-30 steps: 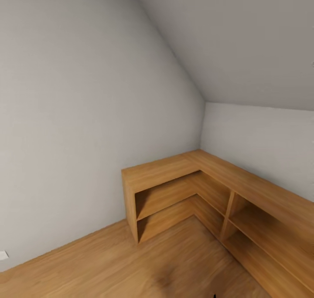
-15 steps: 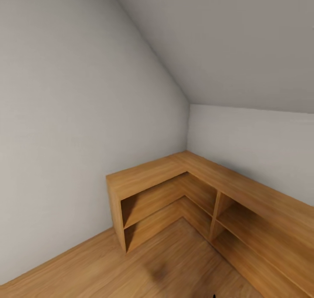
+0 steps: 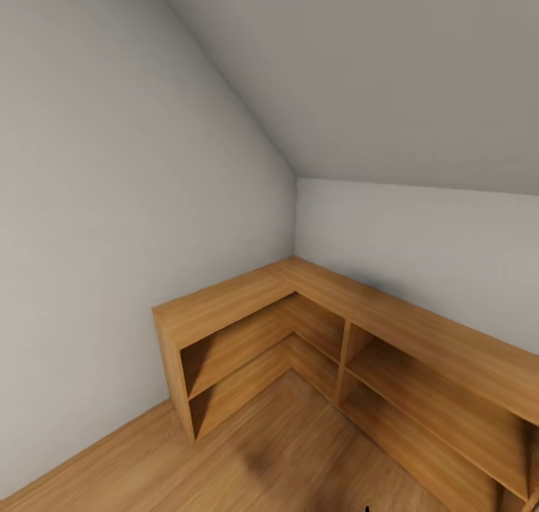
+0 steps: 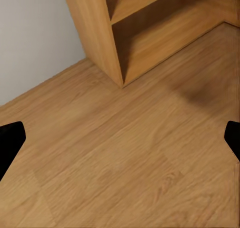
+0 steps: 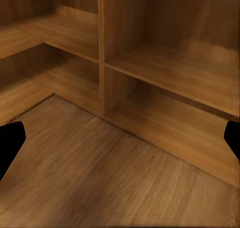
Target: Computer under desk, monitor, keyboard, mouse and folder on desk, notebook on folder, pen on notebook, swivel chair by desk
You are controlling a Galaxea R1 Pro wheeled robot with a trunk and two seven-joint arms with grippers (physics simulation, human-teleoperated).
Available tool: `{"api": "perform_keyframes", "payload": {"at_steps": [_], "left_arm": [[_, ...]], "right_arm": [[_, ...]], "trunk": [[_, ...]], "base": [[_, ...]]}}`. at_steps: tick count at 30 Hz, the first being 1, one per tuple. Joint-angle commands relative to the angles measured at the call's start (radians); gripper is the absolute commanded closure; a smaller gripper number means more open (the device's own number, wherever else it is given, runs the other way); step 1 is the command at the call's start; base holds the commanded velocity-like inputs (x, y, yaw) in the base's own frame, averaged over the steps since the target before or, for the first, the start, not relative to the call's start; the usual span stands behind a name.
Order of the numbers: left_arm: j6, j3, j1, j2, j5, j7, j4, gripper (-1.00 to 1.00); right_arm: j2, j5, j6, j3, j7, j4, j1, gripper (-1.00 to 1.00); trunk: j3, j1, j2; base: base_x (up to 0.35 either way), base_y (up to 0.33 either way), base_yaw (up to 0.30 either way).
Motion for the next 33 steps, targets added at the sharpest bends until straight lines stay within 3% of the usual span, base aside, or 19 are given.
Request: {"api": "perform_keyframes", "payload": {"at_steps": [1,16,33], "left_arm": [[-0.002,-0.009,-0.001,0.0,0.004,0.006,0.0,-1.0],[-0.001,-0.01,-0.001,0.0,0.004,0.005,0.0,-1.0],[-0.002,-0.012,-0.001,-0.001,0.004,0.004,0.0,-1.0]], "right_arm": [[0.0,0.008,-0.002,-0.004,-0.006,0.002,-0.001,-1.0],[0.0,0.008,-0.002,-0.005,-0.005,0.002,-0.001,-1.0],[-0.001,0.011,-0.002,0.0,-0.003,0.002,-0.001,-1.0]], "trunk": [[-0.002,0.0,-0.001],[-0.011,0.0,-0.001],[-0.011,0.0,-0.001]], "base": [[0.0,0.0,-0.242],[0.051,0.119,-0.25],[0.017,0.015,-0.296]]}}
